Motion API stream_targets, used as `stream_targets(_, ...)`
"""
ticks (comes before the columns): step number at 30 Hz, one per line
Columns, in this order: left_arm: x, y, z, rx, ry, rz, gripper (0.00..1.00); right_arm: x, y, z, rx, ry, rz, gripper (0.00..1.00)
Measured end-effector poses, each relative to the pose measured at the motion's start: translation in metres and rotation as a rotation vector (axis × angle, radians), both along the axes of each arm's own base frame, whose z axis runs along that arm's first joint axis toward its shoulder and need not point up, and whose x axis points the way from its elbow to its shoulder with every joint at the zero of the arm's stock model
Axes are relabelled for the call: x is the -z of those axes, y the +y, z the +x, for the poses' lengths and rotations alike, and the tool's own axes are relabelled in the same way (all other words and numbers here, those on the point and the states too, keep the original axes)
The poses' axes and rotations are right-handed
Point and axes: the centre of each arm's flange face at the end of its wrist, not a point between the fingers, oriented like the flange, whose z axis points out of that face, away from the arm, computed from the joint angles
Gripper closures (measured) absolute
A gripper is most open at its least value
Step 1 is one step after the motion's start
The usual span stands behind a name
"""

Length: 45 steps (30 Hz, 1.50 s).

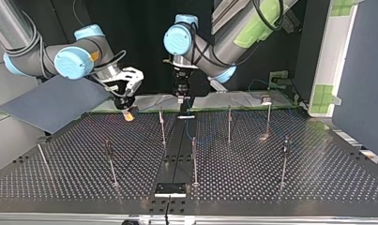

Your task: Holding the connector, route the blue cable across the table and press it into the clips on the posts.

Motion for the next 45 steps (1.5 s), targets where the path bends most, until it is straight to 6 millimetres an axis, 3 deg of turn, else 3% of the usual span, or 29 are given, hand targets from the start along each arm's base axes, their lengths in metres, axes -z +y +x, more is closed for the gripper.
stream_targets(7, 0.026, 0.006, -0.009, 0.035, 0.033, -0.016, 1.00, 0.024, 0.005, -0.004, 0.017, -0.008, 0.005, 1.00)
stream_targets(17, 0.051, -0.018, 0.004, 0.094, 0.091, -0.048, 1.00, 0.037, 0.005, -0.007, 0.029, -0.010, 0.001, 1.00)
stream_targets(21, 0.049, -0.026, 0.014, 0.094, 0.085, -0.085, 1.00, 0.054, 0.004, -0.009, 0.033, -0.003, 0.011, 1.00)
stream_targets(27, 0.030, -0.033, 0.035, 0.083, 0.043, -0.139, 1.00, 0.083, -0.001, -0.012, 0.037, 0.023, 0.041, 1.00)
stream_targets(34, 0.019, -0.034, 0.048, 0.075, 0.020, -0.159, 1.00, 0.094, -0.012, -0.018, 0.057, 0.013, 0.038, 1.00)
stream_targets(39, 0.029, -0.034, 0.049, 0.079, 0.037, -0.148, 1.00, 0.097, -0.019, -0.022, 0.059, -0.007, 0.035, 1.00)
stream_targets(45, 0.057, -0.038, 0.051, 0.091, 0.061, -0.129, 1.00, 0.108, -0.028, -0.024, 0.035, -0.026, 0.046, 1.00)
